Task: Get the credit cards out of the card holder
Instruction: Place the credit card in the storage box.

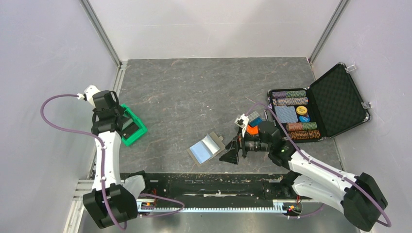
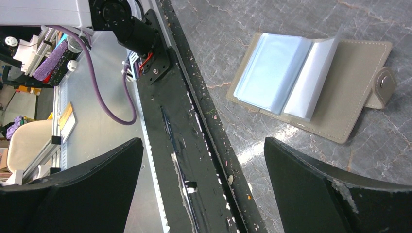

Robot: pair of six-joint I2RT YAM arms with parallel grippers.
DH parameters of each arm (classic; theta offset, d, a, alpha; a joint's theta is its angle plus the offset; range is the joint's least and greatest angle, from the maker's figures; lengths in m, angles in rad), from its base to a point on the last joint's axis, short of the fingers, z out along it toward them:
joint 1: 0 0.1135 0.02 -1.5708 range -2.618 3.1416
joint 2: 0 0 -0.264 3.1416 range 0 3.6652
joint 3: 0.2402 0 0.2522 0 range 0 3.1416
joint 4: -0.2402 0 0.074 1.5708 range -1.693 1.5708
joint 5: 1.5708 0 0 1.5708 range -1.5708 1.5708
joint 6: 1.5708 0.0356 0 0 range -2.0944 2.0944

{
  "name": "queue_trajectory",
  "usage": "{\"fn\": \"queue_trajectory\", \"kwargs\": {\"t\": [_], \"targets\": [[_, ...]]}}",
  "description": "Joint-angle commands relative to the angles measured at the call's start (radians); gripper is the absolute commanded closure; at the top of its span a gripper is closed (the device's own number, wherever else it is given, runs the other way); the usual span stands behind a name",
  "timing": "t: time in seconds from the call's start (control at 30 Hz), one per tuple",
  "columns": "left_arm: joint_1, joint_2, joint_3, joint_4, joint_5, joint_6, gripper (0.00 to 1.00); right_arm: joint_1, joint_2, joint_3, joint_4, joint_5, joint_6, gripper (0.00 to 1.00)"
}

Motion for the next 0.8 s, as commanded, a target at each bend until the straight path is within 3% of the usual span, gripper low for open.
{"fn": "queue_trajectory", "kwargs": {"t": [0.0,0.23,0.47,0.77], "targets": [[0.043,0.055,0.048,0.045,-0.009,0.072,0.98,-0.002,-0.036,0.037,-0.005,-0.019,-0.006,0.02],[0.137,0.14,0.044,0.071,0.043,0.033,0.98,-0.001,-0.062,0.028,-0.011,0.012,0.02,0.02],[0.144,0.129,-0.069,0.241,0.112,0.027,0.98,-0.002,-0.094,0.031,-0.003,0.035,0.02,0.02],[0.16,0.164,-0.055,0.266,0.162,0.078,0.98,-0.001,-0.099,0.031,0.002,0.04,0.011,0.02]]}}
